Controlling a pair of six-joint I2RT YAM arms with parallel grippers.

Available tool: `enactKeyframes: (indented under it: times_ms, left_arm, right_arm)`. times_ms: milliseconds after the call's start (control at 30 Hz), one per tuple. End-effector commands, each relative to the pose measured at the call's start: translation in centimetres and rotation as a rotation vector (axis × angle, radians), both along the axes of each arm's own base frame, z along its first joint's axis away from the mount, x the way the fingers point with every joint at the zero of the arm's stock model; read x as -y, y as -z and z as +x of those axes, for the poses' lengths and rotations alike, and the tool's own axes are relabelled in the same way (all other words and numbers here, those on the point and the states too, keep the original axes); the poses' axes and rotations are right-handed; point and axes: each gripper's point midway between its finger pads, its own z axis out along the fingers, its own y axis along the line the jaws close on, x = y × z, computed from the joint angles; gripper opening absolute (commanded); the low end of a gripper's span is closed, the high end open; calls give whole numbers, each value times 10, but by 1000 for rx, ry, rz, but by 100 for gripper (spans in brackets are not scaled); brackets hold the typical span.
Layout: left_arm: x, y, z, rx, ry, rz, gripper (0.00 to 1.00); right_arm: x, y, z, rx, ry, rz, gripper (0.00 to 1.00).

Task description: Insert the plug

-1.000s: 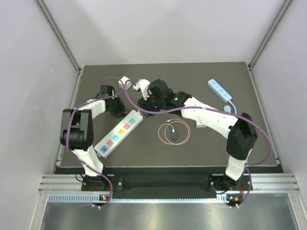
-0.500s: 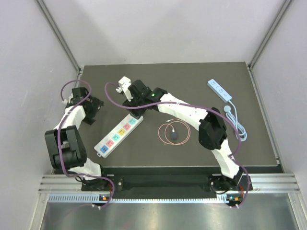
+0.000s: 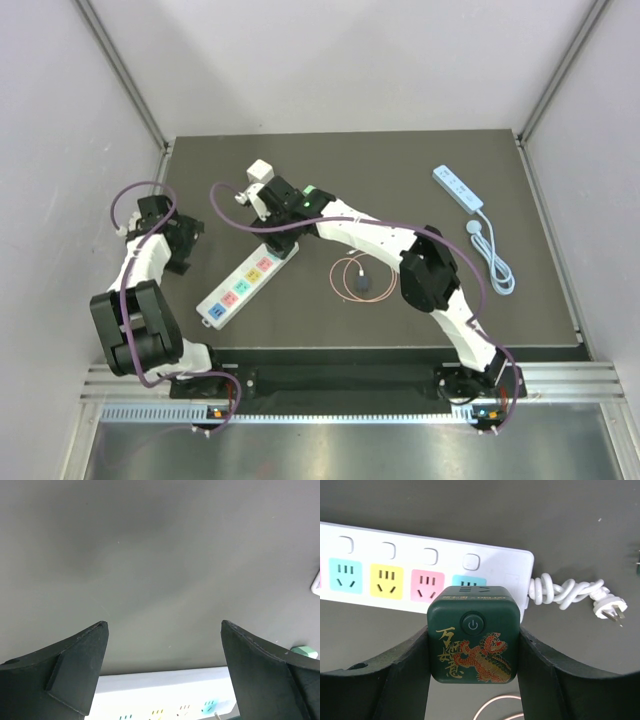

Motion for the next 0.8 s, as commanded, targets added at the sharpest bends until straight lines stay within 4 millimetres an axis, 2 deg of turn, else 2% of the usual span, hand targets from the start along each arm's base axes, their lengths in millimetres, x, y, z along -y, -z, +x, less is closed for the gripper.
enactKeyframes:
  times_ms: [0,133,333,533,767]
  left_arm:
    - [-4,-4,-5,-2,7,32,98]
    - [-8,-15,-6,31,16,75,98]
    - [-6,-19,-5,46,22,71,98]
    - [0,-17,-1,82,25,35,98]
    - [-3,-20,-2,96,25,36,97]
  right_arm:
    - [-23,-22,-10,5,-33,80,0]
    - [-26,-13,-13,-12,-34,84,0]
    - [-27,-5,-14,-23,-34,81,0]
    - [-29,1,-7,4,-30,70,0]
    - [-27,7,4,51,0,56,0]
